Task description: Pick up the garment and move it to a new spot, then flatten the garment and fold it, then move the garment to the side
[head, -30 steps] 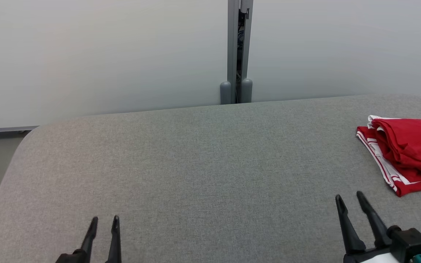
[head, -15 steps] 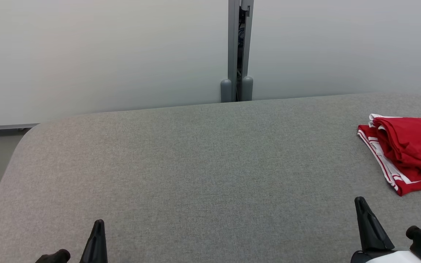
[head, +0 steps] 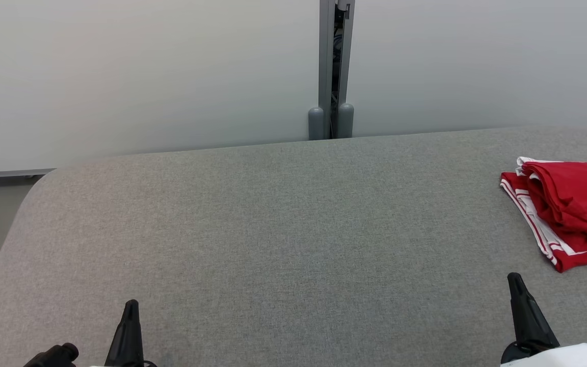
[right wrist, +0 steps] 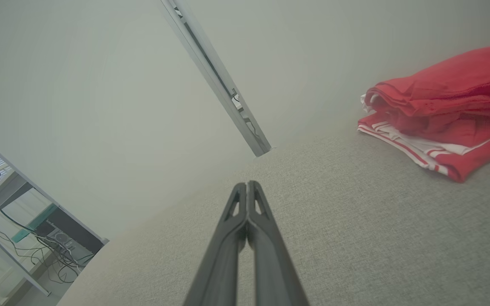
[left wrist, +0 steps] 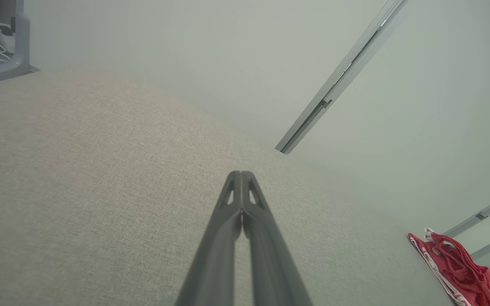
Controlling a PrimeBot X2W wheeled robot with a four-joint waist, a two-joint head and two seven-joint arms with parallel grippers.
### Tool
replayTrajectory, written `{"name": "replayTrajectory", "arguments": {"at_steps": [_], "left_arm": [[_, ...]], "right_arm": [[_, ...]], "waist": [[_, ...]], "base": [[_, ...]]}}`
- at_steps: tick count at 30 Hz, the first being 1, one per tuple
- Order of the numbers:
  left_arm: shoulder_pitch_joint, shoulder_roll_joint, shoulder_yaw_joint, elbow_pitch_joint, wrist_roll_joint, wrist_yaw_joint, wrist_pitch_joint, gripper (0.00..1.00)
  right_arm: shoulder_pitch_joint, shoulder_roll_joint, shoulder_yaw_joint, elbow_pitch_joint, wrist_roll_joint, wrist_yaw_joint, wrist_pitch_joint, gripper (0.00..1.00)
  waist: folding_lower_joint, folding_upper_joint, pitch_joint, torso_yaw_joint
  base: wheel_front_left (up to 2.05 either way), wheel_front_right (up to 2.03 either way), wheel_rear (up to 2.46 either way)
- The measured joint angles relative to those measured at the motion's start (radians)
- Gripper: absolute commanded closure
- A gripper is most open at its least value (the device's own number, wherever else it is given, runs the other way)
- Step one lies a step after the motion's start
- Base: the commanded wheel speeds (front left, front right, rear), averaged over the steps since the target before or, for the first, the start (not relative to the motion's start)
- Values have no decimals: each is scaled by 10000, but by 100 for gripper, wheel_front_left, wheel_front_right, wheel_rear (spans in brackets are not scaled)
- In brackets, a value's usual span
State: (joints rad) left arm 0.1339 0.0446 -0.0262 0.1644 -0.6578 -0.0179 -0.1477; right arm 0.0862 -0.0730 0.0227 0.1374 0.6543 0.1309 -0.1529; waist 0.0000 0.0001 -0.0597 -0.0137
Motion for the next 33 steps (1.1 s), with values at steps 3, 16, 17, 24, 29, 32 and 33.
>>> {"name": "replayTrajectory", "arguments": {"at_steps": [3,16,17,24,29,32,33], "left_arm": [[-32,0,44,-19,-435,-77,100,100],[-206,4,169,-117,-2219,-265,508,100],[-215,4,184,-121,-2334,-267,525,100],[-389,6,261,-188,-3212,-360,731,100],[-400,6,305,-207,-3781,-435,859,100],[-407,8,324,-219,-4008,-449,880,100],[-410,8,336,-222,-4107,-487,945,100]], "right_arm": [[-7,-19,-63,-8,472,0,113,100],[-154,-59,-221,-56,2353,-2,562,100],[-154,-61,-236,-56,2489,-2,577,100],[-160,-84,-378,-84,3390,-2,809,100],[-179,-96,-445,-102,4000,-2,938,100],[-196,-98,-470,-107,4224,-2,1016,100],[-199,-100,-485,-111,4332,-2,1047,100]], "waist": [[0,0,19,4],[0,0,100,22],[0,0,107,24],[0,-1,151,33],[0,0,182,40],[0,0,195,43],[0,0,201,44]], "base": [[0,0,0],[0,0,0],[0,0,0],[0,0,0],[0,0,0],[0,0,0],[0,0,0]]}}
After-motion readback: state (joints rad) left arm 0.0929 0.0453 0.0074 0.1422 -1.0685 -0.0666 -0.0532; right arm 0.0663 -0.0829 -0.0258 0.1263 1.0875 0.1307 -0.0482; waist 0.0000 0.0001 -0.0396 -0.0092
